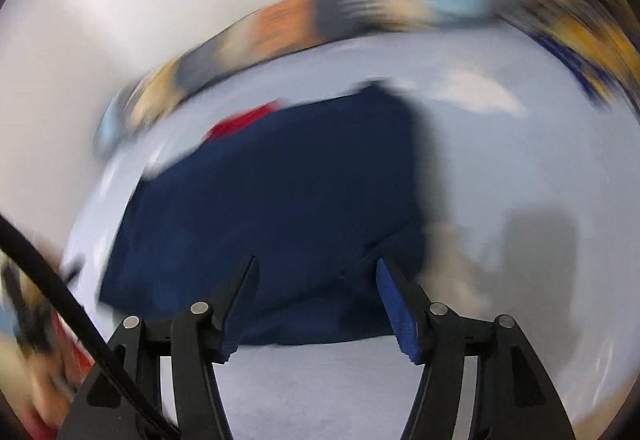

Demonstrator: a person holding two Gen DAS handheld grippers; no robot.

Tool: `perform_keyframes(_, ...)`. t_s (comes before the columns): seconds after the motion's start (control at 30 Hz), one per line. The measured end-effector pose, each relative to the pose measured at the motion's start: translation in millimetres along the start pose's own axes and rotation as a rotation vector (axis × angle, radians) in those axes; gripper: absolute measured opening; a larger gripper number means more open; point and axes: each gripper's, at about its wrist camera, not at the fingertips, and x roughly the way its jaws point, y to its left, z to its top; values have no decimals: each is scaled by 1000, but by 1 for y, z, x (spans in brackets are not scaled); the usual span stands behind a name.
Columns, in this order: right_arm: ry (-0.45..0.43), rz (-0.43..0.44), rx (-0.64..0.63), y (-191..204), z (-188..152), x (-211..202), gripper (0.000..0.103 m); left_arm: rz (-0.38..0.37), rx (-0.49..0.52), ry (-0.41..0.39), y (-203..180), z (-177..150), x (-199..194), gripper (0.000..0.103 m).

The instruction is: Fold large clothes

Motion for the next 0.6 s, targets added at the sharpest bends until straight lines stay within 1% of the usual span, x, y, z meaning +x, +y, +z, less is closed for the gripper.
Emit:
perform_keyframes(0.03,44,69,-31,11,-2,11,56,8,79,52,-15,-5,13,66)
perform_keyframes(0.07,107,97,-30,15,-4,25,43,31,130,94,-22,-9,25,66)
perform_keyframes(0.1,132,59,-21,12,-6,32,41,49,158,135,-23,-13,34,66)
perform_keyframes(0.13,137,15,0,3,-6,33,41,83,165,186,-18,-17,45,66)
perform_keyframes(0.17,141,-11,45,-12,-4,33,41,103,158,216,-16,-19,50,66)
perform_keyframes(0.2,144,-37,112,-34,-2,30,41,127,151,241,-8,-20,54,66)
perform_keyframes(0.23,137,-96,162,-55,-1,25,41,164,141,240,0,-19,55,66)
perform_keyframes(0.27,118,-219,207,-79,0,17,41,221,132,214,4,-15,53,66)
perform_keyframes(0.3,100,-285,230,-91,0,10,42,265,116,180,7,-10,47,66)
perform_keyframes(0.33,60,-318,256,-101,1,-2,42,254,92,150,9,-5,41,66)
perform_keyframes(0.37,13,-289,265,-103,4,-11,42,212,55,113,9,0,35,67)
perform_keyframes(0.4,-42,-236,249,-96,9,-20,42,184,32,86,5,6,32,68)
perform_keyframes(0.43,-63,-209,227,-86,15,-19,42,167,26,62,-1,11,31,73)
perform_keyframes(0.47,-70,-158,197,-73,21,-15,42,157,36,46,-11,18,34,75)
perform_keyframes(0.53,-51,-60,165,-49,32,1,42,151,64,16,-28,36,47,75)
perform_keyframes(0.6,-29,-25,131,-27,44,23,42,144,66,6,-37,54,66,76)
